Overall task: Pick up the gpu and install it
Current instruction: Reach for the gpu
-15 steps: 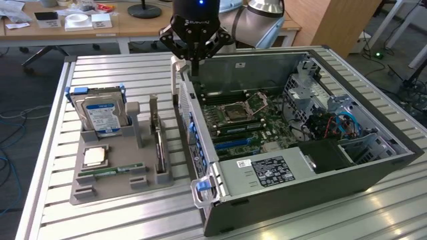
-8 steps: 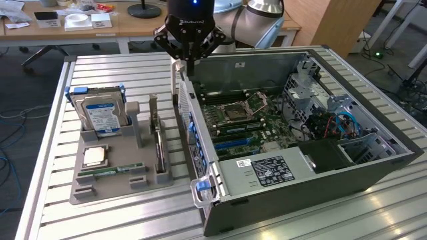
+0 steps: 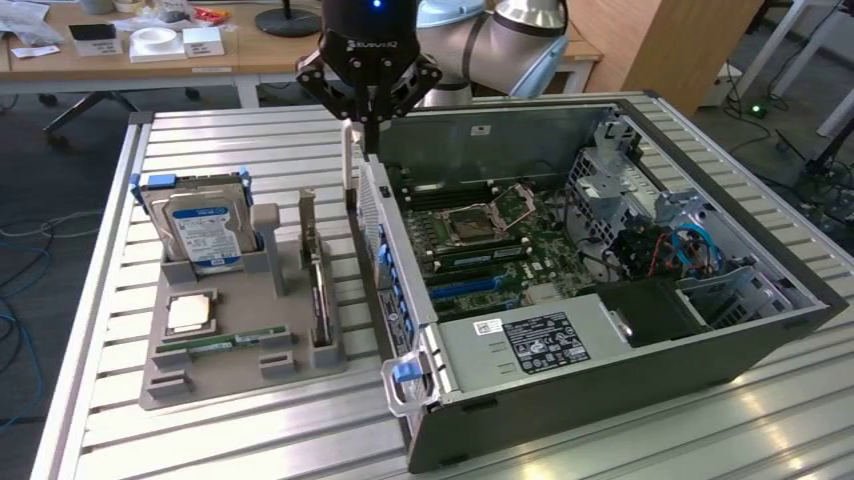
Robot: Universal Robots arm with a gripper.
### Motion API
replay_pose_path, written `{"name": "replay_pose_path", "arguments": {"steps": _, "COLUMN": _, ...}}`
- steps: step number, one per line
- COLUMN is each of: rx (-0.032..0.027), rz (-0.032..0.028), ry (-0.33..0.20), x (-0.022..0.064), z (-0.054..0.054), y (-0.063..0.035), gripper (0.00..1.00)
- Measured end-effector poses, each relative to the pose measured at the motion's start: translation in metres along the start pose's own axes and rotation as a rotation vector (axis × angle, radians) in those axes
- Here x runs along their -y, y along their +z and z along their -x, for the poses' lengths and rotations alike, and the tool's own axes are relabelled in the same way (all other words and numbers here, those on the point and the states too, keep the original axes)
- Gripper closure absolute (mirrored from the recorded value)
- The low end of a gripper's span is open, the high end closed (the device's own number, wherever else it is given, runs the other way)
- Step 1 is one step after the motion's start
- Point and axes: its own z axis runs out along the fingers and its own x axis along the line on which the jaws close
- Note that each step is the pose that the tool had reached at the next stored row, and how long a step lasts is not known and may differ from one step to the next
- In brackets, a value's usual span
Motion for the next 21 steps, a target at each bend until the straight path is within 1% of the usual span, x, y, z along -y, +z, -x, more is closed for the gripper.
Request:
{"name": "replay_pose_path", "arguments": {"steps": 15, "rx": -0.0001, "rz": 0.0, "ry": 0.0, "x": 0.0014, "z": -0.019, "y": -0.0005, "gripper": 0.89}}
{"name": "replay_pose_path", "arguments": {"steps": 21, "rx": -0.0001, "rz": 0.0, "ry": 0.0, "x": 0.0018, "z": -0.025, "y": -0.0007, "gripper": 0.89}}
